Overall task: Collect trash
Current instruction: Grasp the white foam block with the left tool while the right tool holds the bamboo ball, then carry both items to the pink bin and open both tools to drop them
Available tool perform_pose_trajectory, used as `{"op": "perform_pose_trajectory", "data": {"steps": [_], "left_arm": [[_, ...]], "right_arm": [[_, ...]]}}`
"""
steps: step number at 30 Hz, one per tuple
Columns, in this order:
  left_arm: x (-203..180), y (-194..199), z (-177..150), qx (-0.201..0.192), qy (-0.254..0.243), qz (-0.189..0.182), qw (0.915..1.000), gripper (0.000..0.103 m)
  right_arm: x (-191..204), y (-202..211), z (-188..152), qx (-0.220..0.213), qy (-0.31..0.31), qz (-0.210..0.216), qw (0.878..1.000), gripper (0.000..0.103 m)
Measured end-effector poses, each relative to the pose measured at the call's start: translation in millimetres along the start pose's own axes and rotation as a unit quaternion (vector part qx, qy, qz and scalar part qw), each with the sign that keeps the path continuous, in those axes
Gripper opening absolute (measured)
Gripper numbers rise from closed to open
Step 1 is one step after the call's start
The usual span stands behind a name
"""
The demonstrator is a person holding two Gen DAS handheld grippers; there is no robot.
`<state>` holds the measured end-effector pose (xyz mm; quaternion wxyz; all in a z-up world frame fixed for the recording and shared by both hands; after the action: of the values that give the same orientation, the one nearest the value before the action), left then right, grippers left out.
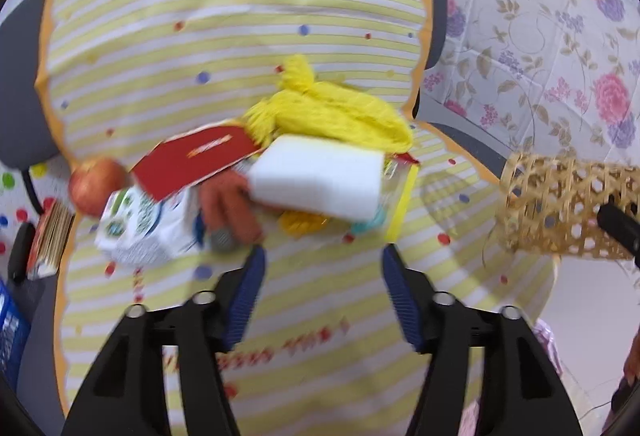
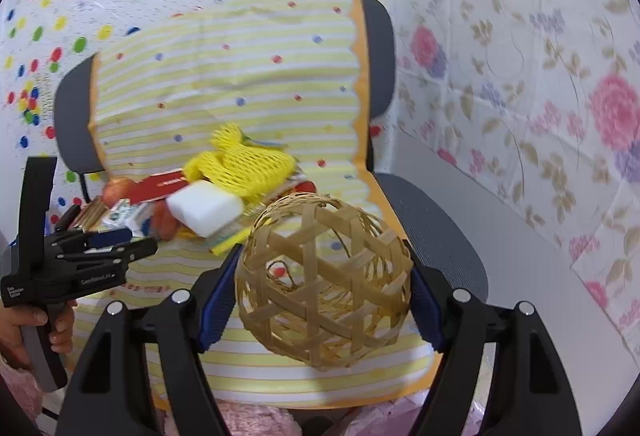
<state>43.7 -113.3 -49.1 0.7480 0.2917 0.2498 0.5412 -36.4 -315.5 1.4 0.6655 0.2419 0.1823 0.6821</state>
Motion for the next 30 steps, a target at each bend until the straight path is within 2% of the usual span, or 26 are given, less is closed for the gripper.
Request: {"op": "perform_pose_trajectory", "data": {"steps": [6, 8, 12, 13, 15, 16, 17, 20, 30], "left_arm": [[-21.2, -31.9, 17.5, 0.003, -0.007, 0.001, 1.0, 0.061], [-22.6, -40.7, 19.5, 0.01, -0.006, 0.008, 0.9999, 0.056], [-20.3, -52.6, 22.8, 0.015, 0.008, 0.014, 0.9998, 0.055], [-18.9, -52.8, 22.1, 0.014, 0.009, 0.016, 0.9997, 0.053], [-16.4, -54.1, 22.4, 0.011, 0.008, 0.017, 0.9998, 0.04], [-14.9, -53.2, 22.4, 0.007, 0.006, 0.014, 0.9999, 0.029], [-12.9, -51.0, 21.9, 0.003, 0.006, 0.014, 0.9999, 0.025], [-3.8, -32.6, 19.7, -0.021, 0.012, 0.008, 0.9997, 0.019], [28.1, 70.8, -21.5, -0.055, 0.011, -0.033, 0.9979, 0.019]], "right_arm": [[-12.8, -12.9, -8.2, 0.014, -0.015, 0.0, 1.0, 0.073], [-16.0, -14.7, -9.2, 0.016, -0.026, 0.006, 1.0, 0.073], [-25.4, -19.5, -11.0, 0.029, -0.055, 0.02, 0.998, 0.073], [-25.7, -20.3, -11.5, 0.031, -0.055, 0.017, 0.998, 0.073], [-25.6, -20.9, -12.5, 0.032, -0.055, 0.017, 0.998, 0.073], [-24.9, -20.9, -12.6, 0.032, -0.054, 0.016, 0.998, 0.073], [-23.7, -20.9, -12.8, 0.032, -0.052, 0.015, 0.998, 0.073], [-20.0, -21.6, -14.4, 0.031, -0.045, 0.011, 0.998, 0.073], [-9.7, 5.3, -8.3, 0.004, -0.04, 0.014, 0.999, 0.073]]}}
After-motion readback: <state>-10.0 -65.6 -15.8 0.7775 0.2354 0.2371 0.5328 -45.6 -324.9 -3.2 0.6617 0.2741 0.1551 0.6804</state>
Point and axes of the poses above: each gripper's, at about its wrist camera, not at the fingertips, and y roughly against the way its jaws point, x to its left, z to its top, the point moved 2 cm from there along -y, roughly the way its jaws point
